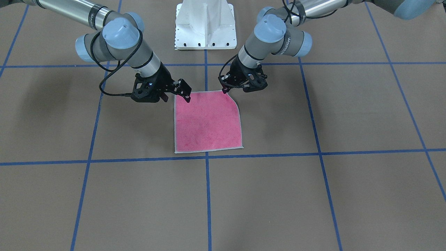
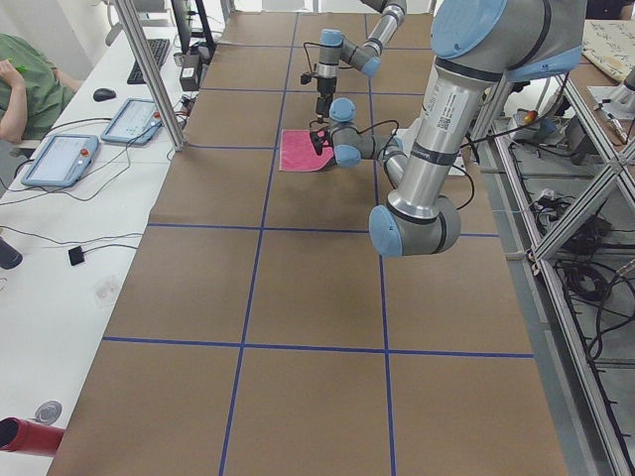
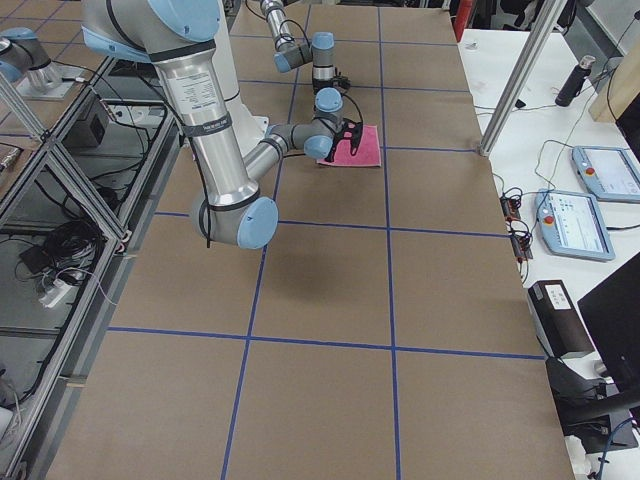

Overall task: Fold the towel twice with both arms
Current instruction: 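Lower the right gripper onto the towel's opposite corner and grasp it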

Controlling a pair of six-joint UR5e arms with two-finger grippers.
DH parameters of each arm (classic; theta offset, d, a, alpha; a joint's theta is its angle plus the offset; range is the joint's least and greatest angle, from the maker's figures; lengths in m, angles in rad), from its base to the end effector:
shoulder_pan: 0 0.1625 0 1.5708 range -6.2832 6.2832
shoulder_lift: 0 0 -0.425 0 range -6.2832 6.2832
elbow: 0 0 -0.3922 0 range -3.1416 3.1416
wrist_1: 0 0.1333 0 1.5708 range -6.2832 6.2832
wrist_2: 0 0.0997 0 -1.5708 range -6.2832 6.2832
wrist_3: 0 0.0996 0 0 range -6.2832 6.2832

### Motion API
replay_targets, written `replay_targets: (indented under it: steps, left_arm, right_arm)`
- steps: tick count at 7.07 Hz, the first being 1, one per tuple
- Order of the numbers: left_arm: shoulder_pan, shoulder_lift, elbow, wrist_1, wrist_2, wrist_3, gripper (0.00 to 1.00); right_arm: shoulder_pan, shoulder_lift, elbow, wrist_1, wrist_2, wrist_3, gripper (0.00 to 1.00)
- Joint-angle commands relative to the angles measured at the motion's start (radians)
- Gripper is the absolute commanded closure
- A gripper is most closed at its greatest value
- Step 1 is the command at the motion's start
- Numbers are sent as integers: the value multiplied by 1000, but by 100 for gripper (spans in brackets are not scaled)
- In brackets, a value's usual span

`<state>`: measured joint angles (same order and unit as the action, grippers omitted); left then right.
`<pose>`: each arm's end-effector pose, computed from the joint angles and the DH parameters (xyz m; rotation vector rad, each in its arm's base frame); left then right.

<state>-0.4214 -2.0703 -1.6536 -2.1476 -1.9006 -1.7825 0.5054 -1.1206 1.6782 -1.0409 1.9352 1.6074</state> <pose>0.5585 -0.3611 0.2662 -0.1709 1.1779 -0.3662 -0.5183 -0.3986 0.2926 -0.0691 -1.1239 0.2857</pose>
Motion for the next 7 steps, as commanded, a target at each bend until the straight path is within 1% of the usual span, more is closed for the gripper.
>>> replay_targets:
  steps: [1,4,7]
  left_arm:
    - [0,-1,0,0,-2,0,100]
    - [0,-1,0,-2,-2,0,100]
    - [0,1,0,-2,-2,0,100]
  right_arm:
    - [-21,-1,-26,-1,-5,3,6]
    - [-19,-5,-22,1,7,3,4]
    - [-37,-12,-21,1,8,3,8]
